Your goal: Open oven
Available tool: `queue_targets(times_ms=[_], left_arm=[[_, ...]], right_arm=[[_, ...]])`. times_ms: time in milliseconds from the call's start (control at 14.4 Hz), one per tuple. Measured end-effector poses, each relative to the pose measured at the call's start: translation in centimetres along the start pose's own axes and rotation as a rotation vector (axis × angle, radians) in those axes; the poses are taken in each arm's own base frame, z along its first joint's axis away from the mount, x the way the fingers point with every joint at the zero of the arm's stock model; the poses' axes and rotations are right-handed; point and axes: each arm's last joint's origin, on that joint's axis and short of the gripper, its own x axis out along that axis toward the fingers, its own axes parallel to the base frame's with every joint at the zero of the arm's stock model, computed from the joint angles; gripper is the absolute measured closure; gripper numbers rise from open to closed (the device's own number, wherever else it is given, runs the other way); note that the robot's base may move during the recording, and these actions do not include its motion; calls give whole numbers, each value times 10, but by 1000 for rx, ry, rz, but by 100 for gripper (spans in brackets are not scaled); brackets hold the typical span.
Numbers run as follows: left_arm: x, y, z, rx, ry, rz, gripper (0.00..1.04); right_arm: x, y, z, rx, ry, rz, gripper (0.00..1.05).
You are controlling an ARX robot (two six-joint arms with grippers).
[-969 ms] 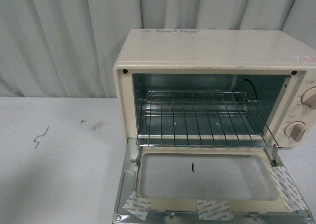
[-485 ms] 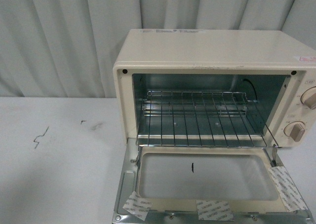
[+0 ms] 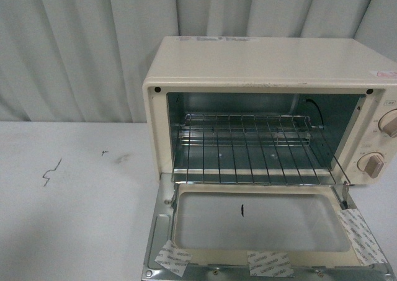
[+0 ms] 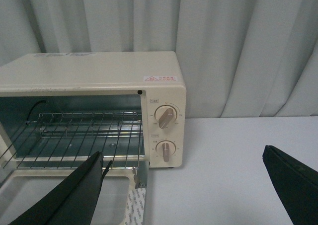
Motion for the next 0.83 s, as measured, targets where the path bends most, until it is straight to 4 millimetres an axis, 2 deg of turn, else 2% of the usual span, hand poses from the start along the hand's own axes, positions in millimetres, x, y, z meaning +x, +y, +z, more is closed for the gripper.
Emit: queue_targets(times_ms=[138,208,554,831], left_arm=[[-8,0,-6,0,54,-2,103],[-11,0,0,0,-12,-3,103],[-11,0,-3,0,9,-1,103],[-11,0,-3,0,9,-1,55]], right_arm=[[0,0,0,0,0,-1,6],[0,0,0,0,0,0,6],[0,0,0,0,0,0,6],[0,0,0,0,0,0,6]])
